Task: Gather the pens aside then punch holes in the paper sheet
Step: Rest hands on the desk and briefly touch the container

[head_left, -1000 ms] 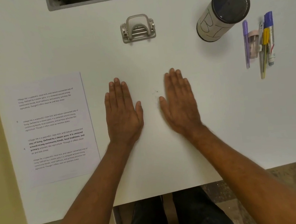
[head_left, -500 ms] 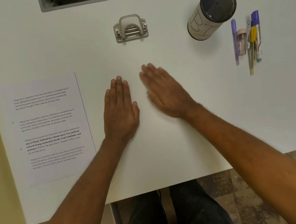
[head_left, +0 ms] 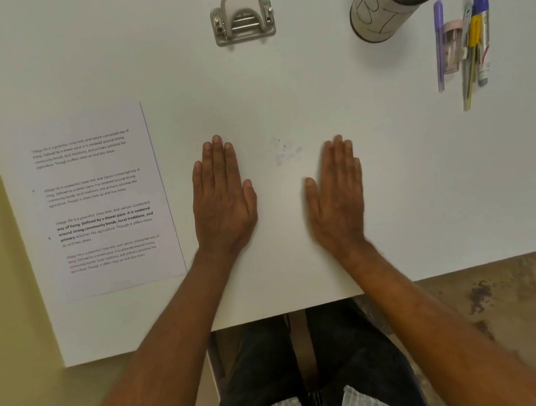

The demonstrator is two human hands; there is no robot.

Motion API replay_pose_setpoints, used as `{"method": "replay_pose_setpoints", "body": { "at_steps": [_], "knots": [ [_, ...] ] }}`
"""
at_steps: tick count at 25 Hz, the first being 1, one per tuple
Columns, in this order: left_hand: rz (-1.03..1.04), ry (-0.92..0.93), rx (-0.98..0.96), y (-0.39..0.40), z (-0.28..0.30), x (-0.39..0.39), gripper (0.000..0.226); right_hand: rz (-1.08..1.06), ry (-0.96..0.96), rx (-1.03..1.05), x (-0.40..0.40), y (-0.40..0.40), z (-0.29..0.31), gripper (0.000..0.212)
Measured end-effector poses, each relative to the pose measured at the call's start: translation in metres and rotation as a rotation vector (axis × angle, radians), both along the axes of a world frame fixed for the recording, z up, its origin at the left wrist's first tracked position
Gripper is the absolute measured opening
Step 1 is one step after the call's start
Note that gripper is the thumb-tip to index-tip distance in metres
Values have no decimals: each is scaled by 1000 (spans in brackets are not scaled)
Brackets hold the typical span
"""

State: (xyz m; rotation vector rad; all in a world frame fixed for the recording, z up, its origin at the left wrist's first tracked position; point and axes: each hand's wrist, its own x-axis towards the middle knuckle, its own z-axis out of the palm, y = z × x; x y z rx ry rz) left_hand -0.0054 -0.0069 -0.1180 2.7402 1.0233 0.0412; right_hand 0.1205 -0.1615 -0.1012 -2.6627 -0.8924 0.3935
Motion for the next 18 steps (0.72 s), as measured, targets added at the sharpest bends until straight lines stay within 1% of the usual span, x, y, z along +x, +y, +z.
{"method": "replay_pose_setpoints", "body": {
  "at_steps": [3, 6, 8, 11, 13, 15, 18],
  "knots": [
    [-2, 13, 7, 1, 0, 1, 64, 66, -1, 7, -12, 41, 0, 65],
    [-8, 22, 0, 0, 0, 1, 65, 141, -11, 52, -5, 81, -3, 64],
    [-9, 20, 6, 0, 0, 0, 64, 263, -5, 65, 2, 95, -4, 61],
    [-11, 21, 6, 1, 0, -1, 64, 567, -23, 63, 15, 81, 3, 51],
    [-5, 19, 0, 1, 1, 1, 64, 721, -35, 64, 26, 58, 10, 49],
    [-3, 15, -2, 1, 2, 1, 64, 790, -24, 49, 36, 36, 21, 49],
    [-14, 13, -4, 2, 0, 2, 65, 764, 44, -12, 46, 24, 36, 47]
  ]
}}
